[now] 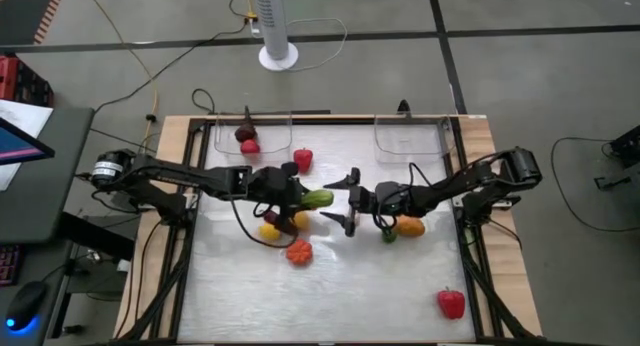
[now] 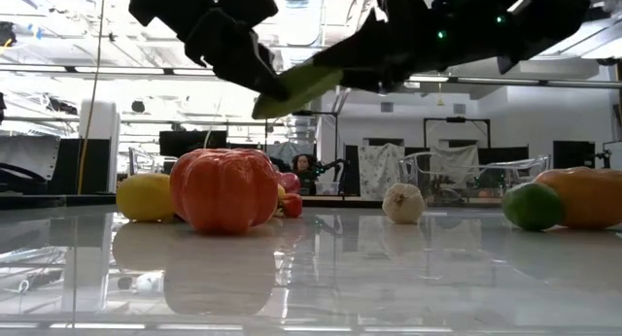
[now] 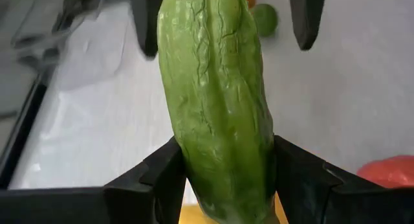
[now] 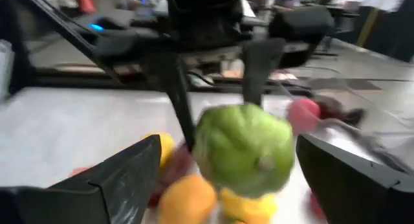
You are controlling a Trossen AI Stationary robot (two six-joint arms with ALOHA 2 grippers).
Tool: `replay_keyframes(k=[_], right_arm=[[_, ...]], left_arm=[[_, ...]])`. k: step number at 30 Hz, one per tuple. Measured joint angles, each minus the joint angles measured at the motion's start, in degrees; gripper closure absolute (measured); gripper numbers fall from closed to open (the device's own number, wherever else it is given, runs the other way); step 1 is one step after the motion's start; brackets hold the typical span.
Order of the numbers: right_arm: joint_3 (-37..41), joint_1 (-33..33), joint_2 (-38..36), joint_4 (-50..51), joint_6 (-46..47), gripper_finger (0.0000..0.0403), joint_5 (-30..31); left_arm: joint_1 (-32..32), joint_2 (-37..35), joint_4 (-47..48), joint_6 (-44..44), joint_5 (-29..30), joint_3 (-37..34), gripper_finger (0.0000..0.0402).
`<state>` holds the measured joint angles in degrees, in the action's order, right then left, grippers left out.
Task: Sort produce into baskets
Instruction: Put the green cucumber into the right transparent bin
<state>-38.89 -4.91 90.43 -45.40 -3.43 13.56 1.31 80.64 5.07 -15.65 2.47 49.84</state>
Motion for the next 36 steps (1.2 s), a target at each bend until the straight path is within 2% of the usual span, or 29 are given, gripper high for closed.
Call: replay_keyframes(k=[5,15,18,24,27,29,36], right_arm=[[0.04,0.64,-0.26,-1.05,0.44,0.007,-4.25],[0.04,0.62,-0.28,-0.67,0.49,0.0203,-4.69],[0.04,0.6,-0.28,-0.34,0.56,0.0205,-4.68],[0.04,0.62,-1.41,3.9,0.48,0.0189,-2.42],[0.06,0.55,-4.84,11.08,0.49,0.0184,2.17],[0.06,0.51,-8.28,16.81,0.49,0.0186,7.87],[0.06,1.48,-18.54,32.13,0.07,0.0189,37.94]], left_arm=[[-0.67,-0.01,-0.49,-3.41,-0.62,0.0,0.0216],[-0.62,0.0,-1.24,-4.18,-0.07,0.0,0.0212],[-0.62,0.0,-1.05,-4.16,0.64,0.0,0.0192],[-0.65,-0.01,1.1,-3.73,7.97,0.02,0.0114],[-0.67,-0.02,7.15,-2.86,12.5,1.81,0.0083],[-0.68,-0.04,11.88,-1.47,13.71,3.77,0.0071],[-0.73,-0.11,20.36,4.1,13.72,7.45,0.0066]])
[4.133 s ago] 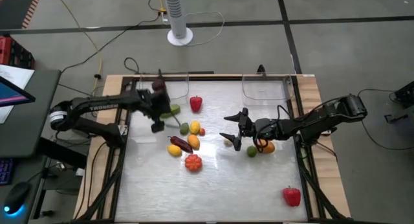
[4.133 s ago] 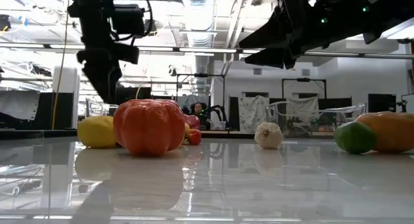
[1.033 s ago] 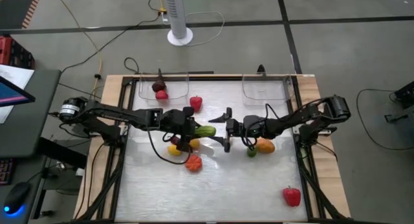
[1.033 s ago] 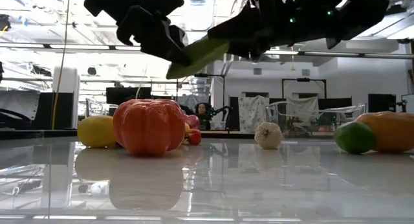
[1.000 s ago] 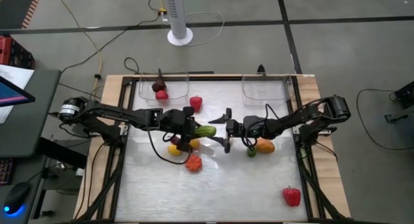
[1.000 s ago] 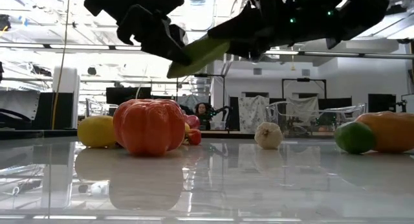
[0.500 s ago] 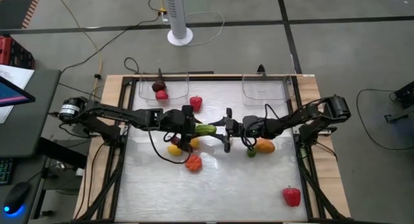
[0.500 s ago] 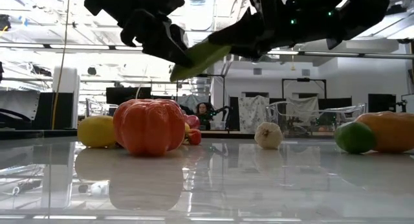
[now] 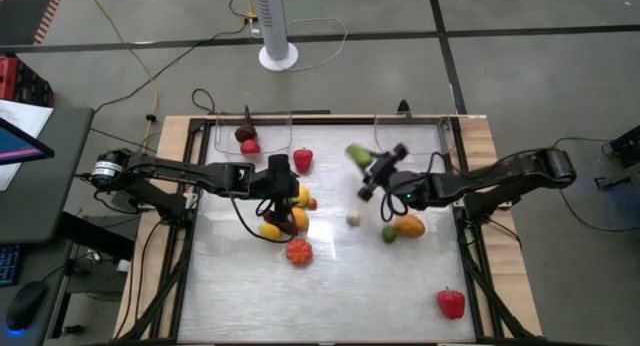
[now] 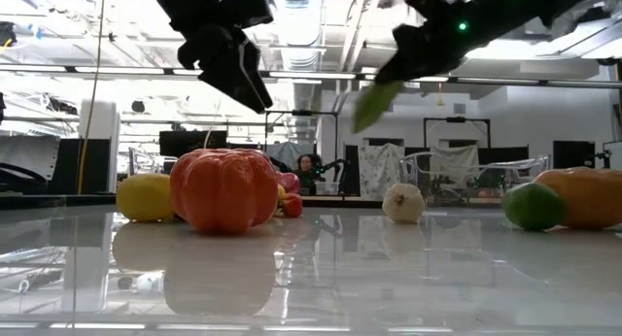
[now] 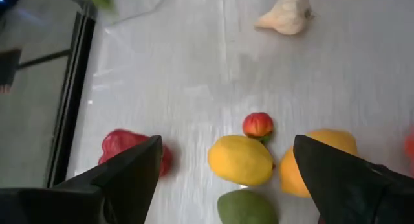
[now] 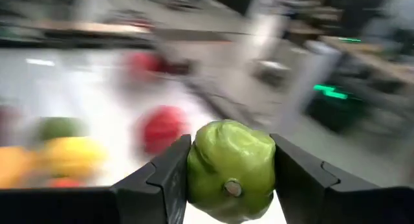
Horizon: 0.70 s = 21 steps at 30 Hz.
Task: Sort produce into baskets
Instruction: Put the green cucumber into the right transparent bin
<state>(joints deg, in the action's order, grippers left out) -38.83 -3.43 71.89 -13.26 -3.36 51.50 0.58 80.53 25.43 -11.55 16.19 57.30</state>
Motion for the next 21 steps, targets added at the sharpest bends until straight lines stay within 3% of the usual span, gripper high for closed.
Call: replay_keyframes(k=[2,9,16,21], right_arm=[[0.0,1.6,-1.59,3.86,-0.04,0.0184,4.29],[0.0,11.0,-2.23,7.8,1.35,0.0179,4.73],[0.0,19.86,-2.02,15.53,7.51,0.0171,3.71],[0.0,23.93,-2.0,20.87,12.37,0.0141,-2.58]], left_arm=[[0.0,0.0,0.61,1.19,0.0,0.0,0.0066],[0.0,0.0,1.8,4.29,0.93,0.0,0.0065],[0.0,0.0,5.27,6.87,1.94,-0.02,0.0065],[0.0,0.0,6.27,8.18,0.16,-0.02,0.0065]])
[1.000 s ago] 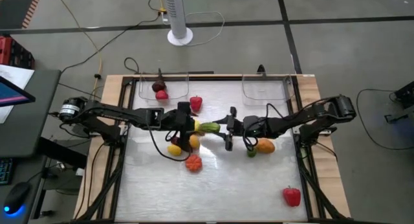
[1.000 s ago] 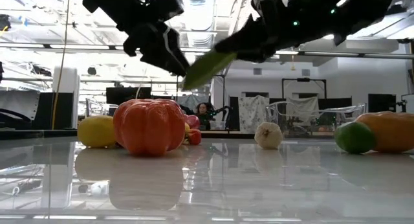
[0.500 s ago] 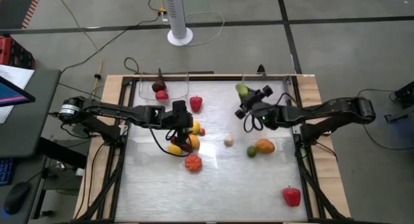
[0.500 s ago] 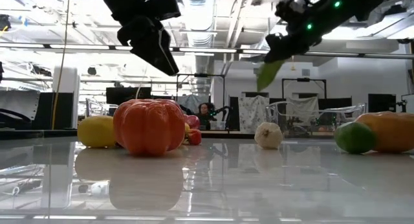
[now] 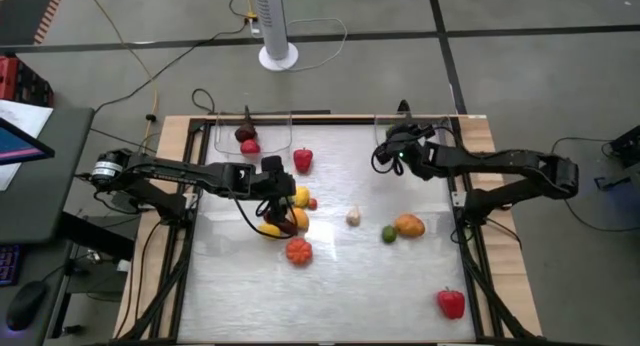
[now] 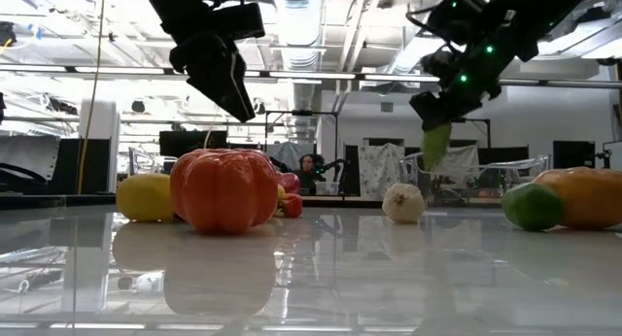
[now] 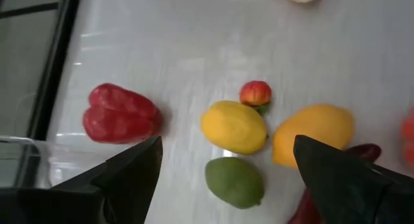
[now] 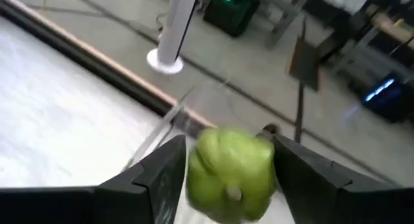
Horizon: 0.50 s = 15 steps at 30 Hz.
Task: Sort produce into baskets
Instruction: Put the green cucumber into the right transparent bin, then put the left yellow lemon into the left transparent bin
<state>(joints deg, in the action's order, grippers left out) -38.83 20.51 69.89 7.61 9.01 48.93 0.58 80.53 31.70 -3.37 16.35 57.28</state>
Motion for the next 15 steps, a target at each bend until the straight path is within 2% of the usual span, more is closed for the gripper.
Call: replay_keyframes(k=[3,9,13,15], right_arm=[[0.0,1.15,0.0,0.59,1.09,0.0123,-2.65],[0.0,0.75,-0.18,0.57,1.08,0.0094,-2.78],[0.0,-0.88,-0.75,0.23,1.02,0.0084,-2.76],[0.0,-2.58,-1.19,-0.87,0.22,0.0083,-2.81]], left_arm=[[-0.01,0.0,0.33,0.16,-0.93,0.0,0.0065],[0.0,0.0,0.86,0.77,-0.78,0.0,0.0065],[0.0,0.02,0.94,1.09,-0.74,0.0,0.0065],[0.0,0.0,1.92,1.1,-2.52,-0.02,0.0065]])
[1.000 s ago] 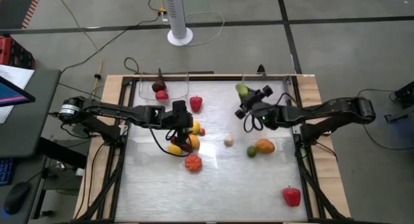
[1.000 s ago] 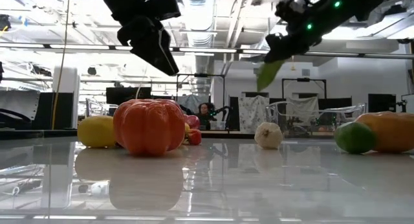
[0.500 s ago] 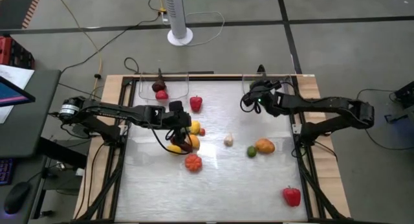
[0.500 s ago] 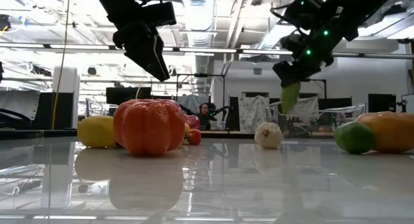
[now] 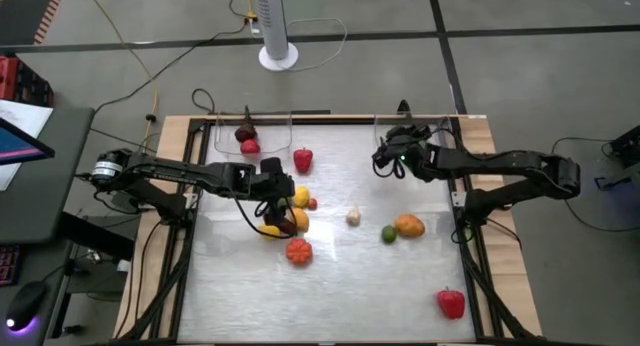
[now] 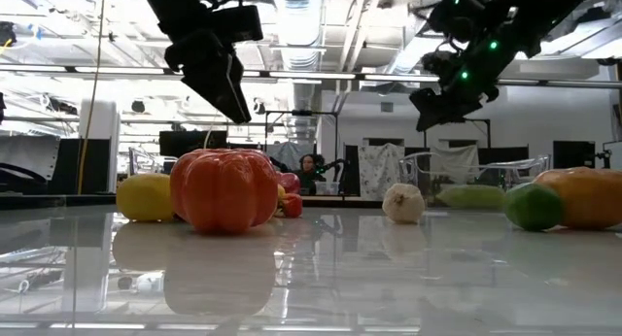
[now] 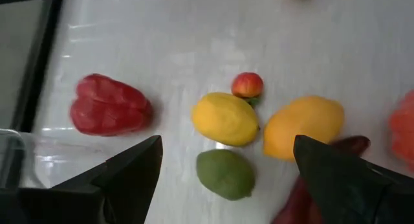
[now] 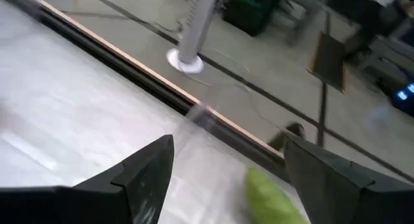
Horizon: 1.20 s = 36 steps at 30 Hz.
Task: Sort produce into baskets
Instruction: Put the left yellow lemon into the left transparent bin
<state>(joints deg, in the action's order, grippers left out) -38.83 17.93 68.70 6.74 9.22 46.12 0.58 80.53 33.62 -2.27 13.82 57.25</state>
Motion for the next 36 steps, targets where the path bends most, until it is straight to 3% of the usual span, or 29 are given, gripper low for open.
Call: replay_keyframes(k=[3,6,9,14,18,23,29,36], right_arm=[[0.0,-3.16,-0.46,-2.42,-0.68,0.0082,-1.57],[0.0,-6.72,-0.28,-7.02,-0.65,0.0082,-8.51],[-0.04,-11.49,1.61,-11.97,0.5,0.0082,-14.89],[-0.02,-20.36,7.58,-21.09,0.55,0.0082,-15.02],[-0.02,-24.35,11.79,-27.92,-0.58,0.0082,-12.81],[-0.02,-24.67,13.89,-29.64,-2.0,0.0082,-10.98],[-0.02,-23.55,13.85,-29.57,-2.04,0.0082,-10.79],[-0.01,-23.54,13.75,-29.58,-2.15,0.0082,-10.79]], left_arm=[[-0.04,0.02,2.08,0.76,-5.62,-0.02,0.0065],[-0.39,0.02,4.22,2.04,-11.42,-0.03,0.0065],[-2.0,0.02,5.74,2.33,-13.64,-1.17,0.0065],[-4.98,0.22,5.53,3.14,-9.48,-4.69,0.0065],[-7.61,0.22,5.77,5.56,-10.5,-5.2,0.0065],[-14.63,0.22,4.28,5.88,-7.55,-6.89,0.0065],[-21.56,0.22,-1.38,3.21,5.26,-11.91,0.0065],[-22.88,0.22,-4.31,2.96,5.39,-15.85,0.0065]])
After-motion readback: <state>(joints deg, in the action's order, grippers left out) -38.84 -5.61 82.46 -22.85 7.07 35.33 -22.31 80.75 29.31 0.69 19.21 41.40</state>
